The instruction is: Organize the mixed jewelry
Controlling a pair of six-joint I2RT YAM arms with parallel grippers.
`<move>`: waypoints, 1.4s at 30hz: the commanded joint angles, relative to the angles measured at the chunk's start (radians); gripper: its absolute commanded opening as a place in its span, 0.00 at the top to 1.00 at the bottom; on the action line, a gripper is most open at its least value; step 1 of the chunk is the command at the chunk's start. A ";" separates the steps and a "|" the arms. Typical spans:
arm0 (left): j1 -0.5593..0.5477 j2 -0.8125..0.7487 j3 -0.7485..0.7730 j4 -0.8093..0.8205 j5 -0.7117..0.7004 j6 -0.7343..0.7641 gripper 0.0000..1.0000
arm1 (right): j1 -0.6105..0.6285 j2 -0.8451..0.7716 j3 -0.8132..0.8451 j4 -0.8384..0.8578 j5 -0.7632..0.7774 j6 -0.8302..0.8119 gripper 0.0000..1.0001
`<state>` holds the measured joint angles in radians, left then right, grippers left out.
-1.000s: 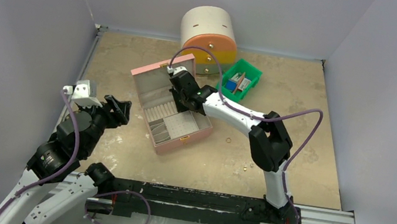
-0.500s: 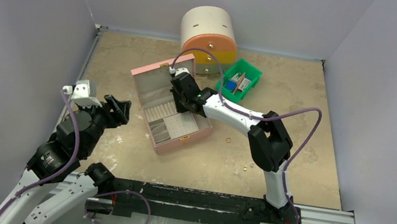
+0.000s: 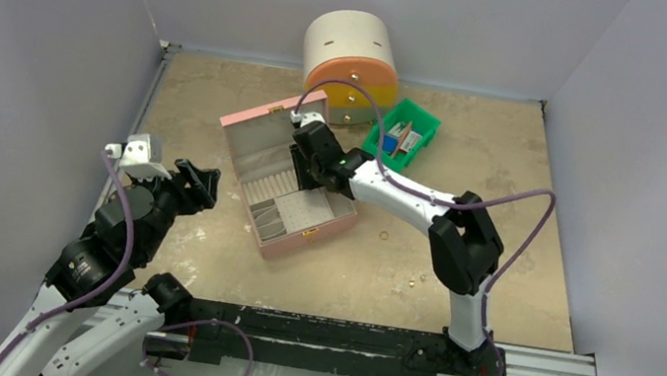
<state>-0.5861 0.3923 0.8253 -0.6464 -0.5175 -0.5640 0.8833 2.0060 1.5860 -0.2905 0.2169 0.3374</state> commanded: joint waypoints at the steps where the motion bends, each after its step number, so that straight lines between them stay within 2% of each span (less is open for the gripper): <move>1: 0.013 0.010 0.018 0.036 0.015 0.002 0.36 | -0.004 -0.154 -0.029 -0.006 0.006 0.022 0.62; 14: 0.023 0.020 0.016 0.040 0.031 0.006 0.36 | -0.004 -0.523 -0.287 -0.011 0.062 0.069 0.58; 25: 0.031 0.046 0.016 0.045 0.047 0.009 0.36 | -0.006 -0.801 -0.593 -0.041 0.242 0.172 0.63; 33: 0.038 0.057 0.016 0.048 0.056 0.009 0.36 | -0.056 -0.812 -0.771 -0.030 0.297 0.316 0.71; 38: 0.042 0.064 0.017 0.050 0.063 0.012 0.36 | -0.081 -0.737 -0.786 -0.005 0.289 0.418 0.75; 42: 0.044 0.062 0.016 0.048 0.063 0.012 0.36 | -0.087 -0.665 -0.764 0.008 0.289 0.485 0.72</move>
<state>-0.5499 0.4511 0.8253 -0.6453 -0.4641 -0.5629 0.8024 1.2968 0.7959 -0.3199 0.4656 0.7116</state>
